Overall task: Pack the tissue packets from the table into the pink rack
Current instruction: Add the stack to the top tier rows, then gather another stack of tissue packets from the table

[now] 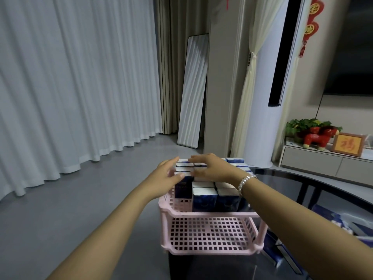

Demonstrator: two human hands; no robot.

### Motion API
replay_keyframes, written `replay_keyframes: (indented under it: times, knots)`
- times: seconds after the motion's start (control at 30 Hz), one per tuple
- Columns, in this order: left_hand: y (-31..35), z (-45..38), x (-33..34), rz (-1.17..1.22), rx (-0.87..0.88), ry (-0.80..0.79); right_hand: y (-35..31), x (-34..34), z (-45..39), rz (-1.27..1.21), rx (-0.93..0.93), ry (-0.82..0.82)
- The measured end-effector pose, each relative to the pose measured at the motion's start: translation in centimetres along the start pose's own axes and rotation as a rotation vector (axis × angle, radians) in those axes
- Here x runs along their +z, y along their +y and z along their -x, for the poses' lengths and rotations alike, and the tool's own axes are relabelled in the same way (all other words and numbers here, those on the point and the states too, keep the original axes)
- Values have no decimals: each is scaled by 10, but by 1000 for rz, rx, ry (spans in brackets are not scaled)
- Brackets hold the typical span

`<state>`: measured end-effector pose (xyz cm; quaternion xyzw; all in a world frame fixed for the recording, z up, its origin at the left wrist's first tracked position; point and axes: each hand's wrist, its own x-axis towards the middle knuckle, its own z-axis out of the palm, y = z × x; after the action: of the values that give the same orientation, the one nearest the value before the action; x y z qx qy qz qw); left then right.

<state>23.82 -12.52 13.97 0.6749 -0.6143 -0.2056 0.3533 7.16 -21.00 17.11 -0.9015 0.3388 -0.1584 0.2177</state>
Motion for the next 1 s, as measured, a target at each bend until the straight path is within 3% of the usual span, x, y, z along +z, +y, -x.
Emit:
replay_keyframes:
  times: [0.13,0.3,0.5,0.73,1.0]
  knots:
    - [30,23,15,37,111,222,3,-6,36,-84,4,196]
    - [72,51,55,84,223,289,13,-19,102,-112,11,345]
    - [112,76,124,188,273,200,46,-29,178,-119,117,420]
    - [117,83,207,252,157,36,105,-14,231,-146,313,405]
    - [90,73,282,151,52,-36,176,22,253,214,472,456]
